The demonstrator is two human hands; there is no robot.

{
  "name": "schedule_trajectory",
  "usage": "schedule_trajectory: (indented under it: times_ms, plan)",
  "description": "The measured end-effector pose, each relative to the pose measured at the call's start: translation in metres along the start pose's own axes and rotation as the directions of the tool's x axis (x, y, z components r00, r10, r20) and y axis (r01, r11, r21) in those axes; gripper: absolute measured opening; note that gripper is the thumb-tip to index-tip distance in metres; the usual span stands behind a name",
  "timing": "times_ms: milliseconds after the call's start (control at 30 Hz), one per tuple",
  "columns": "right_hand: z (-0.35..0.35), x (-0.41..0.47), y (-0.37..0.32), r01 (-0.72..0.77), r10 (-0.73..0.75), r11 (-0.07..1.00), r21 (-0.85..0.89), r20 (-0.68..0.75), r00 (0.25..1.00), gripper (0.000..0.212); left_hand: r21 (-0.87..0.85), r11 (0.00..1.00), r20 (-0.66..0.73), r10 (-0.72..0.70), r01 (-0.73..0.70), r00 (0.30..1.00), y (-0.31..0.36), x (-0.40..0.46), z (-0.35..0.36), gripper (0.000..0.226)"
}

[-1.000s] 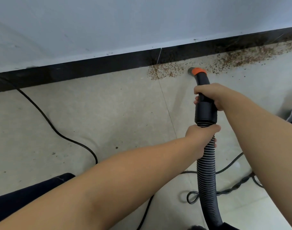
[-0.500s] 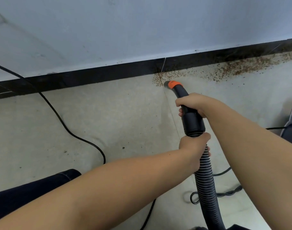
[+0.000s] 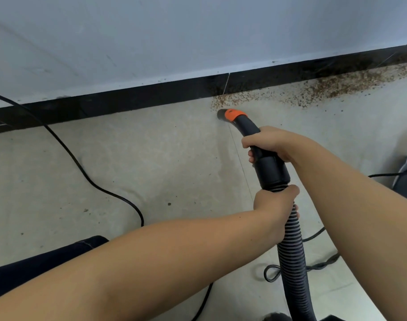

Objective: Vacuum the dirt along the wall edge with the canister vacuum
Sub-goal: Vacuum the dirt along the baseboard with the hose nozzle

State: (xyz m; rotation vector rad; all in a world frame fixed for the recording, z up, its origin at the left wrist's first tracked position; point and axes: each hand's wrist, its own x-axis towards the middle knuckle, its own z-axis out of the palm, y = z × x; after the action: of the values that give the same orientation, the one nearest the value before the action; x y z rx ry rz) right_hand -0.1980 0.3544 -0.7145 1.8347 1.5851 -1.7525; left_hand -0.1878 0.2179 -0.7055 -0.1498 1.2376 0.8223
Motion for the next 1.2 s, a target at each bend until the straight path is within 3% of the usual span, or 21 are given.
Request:
schedule_trajectory:
  times_ms: [267, 533, 767, 1200]
  plan:
    - [0.018, 0.011, -0.008, 0.04, -0.038, 0.998, 0.058, -0.031, 0.999, 0.013, 0.019, 0.999, -0.055, 0.043, -0.042, 0.998, 0.006, 0.014, -0.019, 0.019]
    - [-0.02, 0.017, 0.004, -0.015, 0.046, 0.984, 0.176, -0.176, 0.983, 0.012, 0.135, 0.991, 0.046, 0.016, -0.023, 0.999, 0.017, 0.024, -0.002, 0.016]
    - [-0.066, 0.029, 0.017, -0.032, 0.094, 0.965, 0.26, -0.231, 0.968, 0.026, 0.238, 0.971, 0.091, 0.014, -0.035, 0.996, 0.033, 0.038, 0.026, 0.02]
    - [-0.034, 0.028, -0.004, -0.001, 0.015, 0.994, 0.106, -0.132, 0.991, 0.015, 0.127, 0.99, 0.02, 0.057, -0.059, 0.998, 0.026, 0.033, 0.01, 0.017]
